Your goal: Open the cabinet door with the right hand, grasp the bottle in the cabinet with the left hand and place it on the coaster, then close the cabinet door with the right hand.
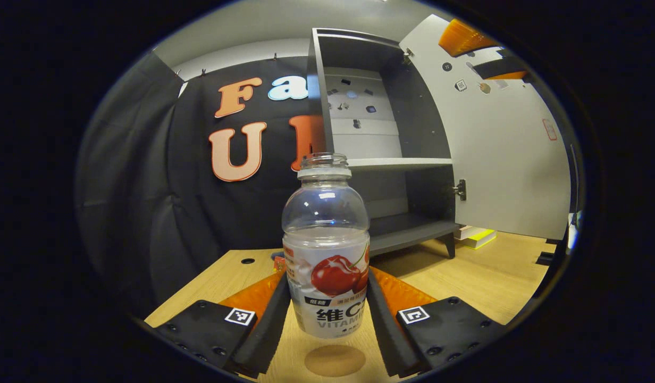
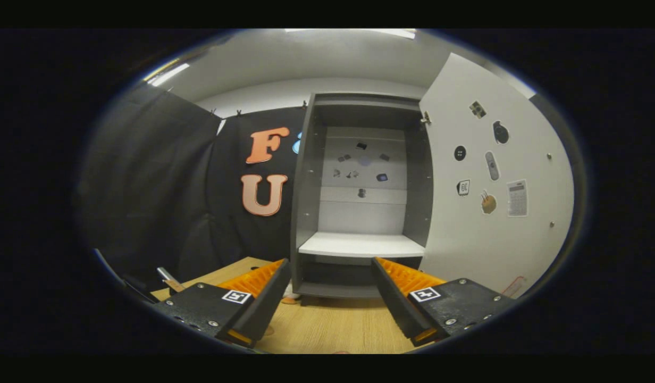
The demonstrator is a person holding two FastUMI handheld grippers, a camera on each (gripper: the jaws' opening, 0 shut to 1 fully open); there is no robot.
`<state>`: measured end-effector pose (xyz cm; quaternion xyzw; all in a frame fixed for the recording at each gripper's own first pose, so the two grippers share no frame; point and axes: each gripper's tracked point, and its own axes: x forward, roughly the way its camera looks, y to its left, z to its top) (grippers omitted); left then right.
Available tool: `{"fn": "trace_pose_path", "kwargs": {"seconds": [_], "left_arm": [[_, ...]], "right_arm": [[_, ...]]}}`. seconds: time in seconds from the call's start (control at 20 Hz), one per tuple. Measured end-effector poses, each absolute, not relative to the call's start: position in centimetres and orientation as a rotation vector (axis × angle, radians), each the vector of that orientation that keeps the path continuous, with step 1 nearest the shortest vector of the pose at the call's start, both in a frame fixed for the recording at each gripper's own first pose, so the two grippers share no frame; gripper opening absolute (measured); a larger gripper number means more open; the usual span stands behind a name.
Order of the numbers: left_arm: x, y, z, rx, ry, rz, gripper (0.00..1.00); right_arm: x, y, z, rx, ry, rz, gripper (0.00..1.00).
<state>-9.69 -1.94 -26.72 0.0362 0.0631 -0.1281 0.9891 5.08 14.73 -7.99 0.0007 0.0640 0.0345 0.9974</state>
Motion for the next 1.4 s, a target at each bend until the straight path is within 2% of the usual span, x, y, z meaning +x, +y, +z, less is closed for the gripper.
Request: {"fn": "trace_pose_path", "kwargs": {"seconds": [0.6, 0.9, 1.1, 1.4], "left_arm": [[-10.9, -1.8, -34.5, 0.005, 0.267, -0.276, 0.84], [-11.4, -1.6, -35.5, -0.013, 0.303, -0.280, 0.83], [-12.0, -2.0, -35.5, 0.041, 0.301, -0.327, 0.85], [-13.3, -0.6, -38.4, 0.042, 0.411, -0.318, 0.88]], "right_arm": [[5.3, 19.1, -12.9, -0.004, 0.265, 0.090, 0.94], [5.1, 18.4, -13.6, 0.024, 0.295, 0.061, 0.94], [4.8, 17.9, -14.1, 0.058, 0.312, 0.047, 0.94], [4.6, 17.3, -13.7, 0.070, 0.304, 0.044, 0.94]]}}
